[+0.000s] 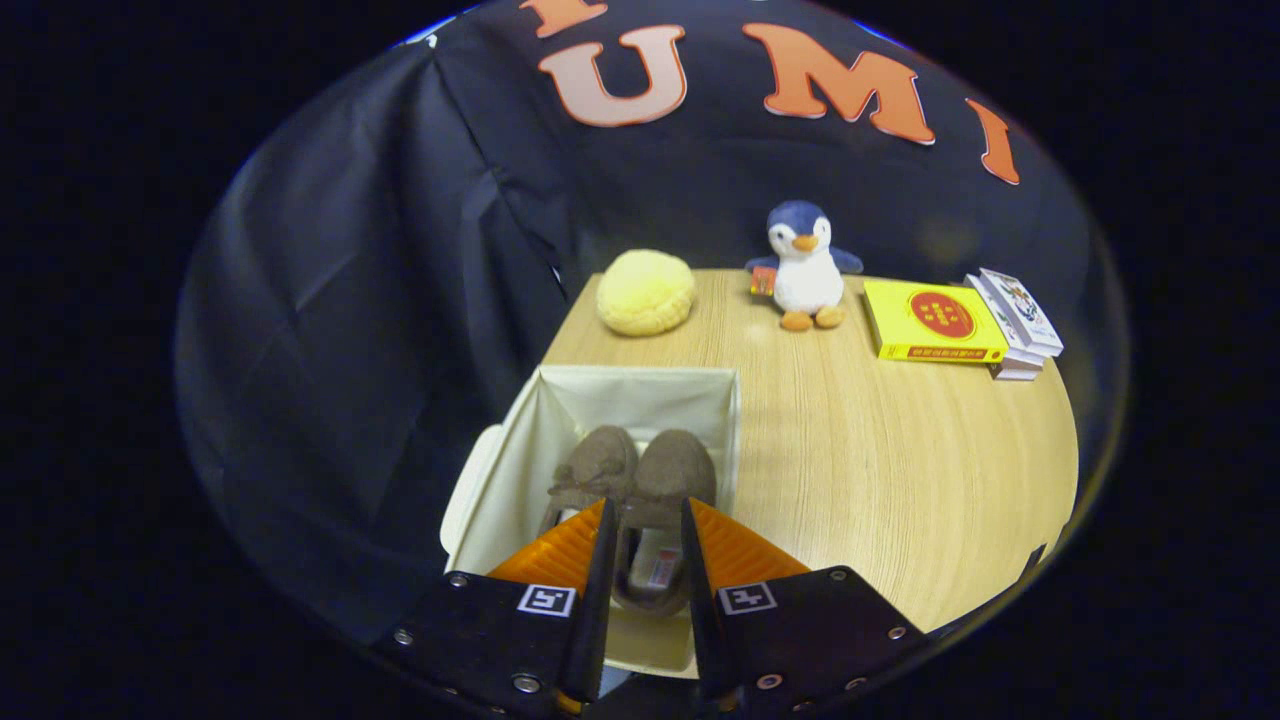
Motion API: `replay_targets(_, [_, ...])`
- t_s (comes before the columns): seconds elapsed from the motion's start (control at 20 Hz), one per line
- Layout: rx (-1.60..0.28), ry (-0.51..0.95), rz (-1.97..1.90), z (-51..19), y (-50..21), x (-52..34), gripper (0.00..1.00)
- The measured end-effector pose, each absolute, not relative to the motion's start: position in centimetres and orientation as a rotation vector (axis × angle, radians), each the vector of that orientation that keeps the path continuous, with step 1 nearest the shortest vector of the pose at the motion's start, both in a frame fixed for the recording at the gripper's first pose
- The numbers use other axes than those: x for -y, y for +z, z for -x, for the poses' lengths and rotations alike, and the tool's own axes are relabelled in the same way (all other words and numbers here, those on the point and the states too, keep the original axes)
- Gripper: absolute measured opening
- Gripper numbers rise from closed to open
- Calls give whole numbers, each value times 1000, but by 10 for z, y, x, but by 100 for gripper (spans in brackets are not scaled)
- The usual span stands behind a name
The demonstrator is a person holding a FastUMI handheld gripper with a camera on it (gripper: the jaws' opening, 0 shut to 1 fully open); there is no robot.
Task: Open the storage box then place both shoes into the box .Put the left shoe in first, then the right shoe, with the right side of both shoes facing outward in a uniform manner.
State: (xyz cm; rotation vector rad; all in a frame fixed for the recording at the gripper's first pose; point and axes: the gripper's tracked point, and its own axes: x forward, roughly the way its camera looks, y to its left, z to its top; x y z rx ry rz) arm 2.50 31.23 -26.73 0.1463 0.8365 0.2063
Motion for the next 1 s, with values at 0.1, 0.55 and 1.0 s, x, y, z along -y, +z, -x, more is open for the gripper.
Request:
replay_targets(0.1, [-722, 207, -155, -34, -234, -291, 41])
replay_targets(0.55, [-338, 164, -151, -55, -119, -145, 72])
replay_targets(1.0, [-44, 72, -82, -41, -35, -13, 97])
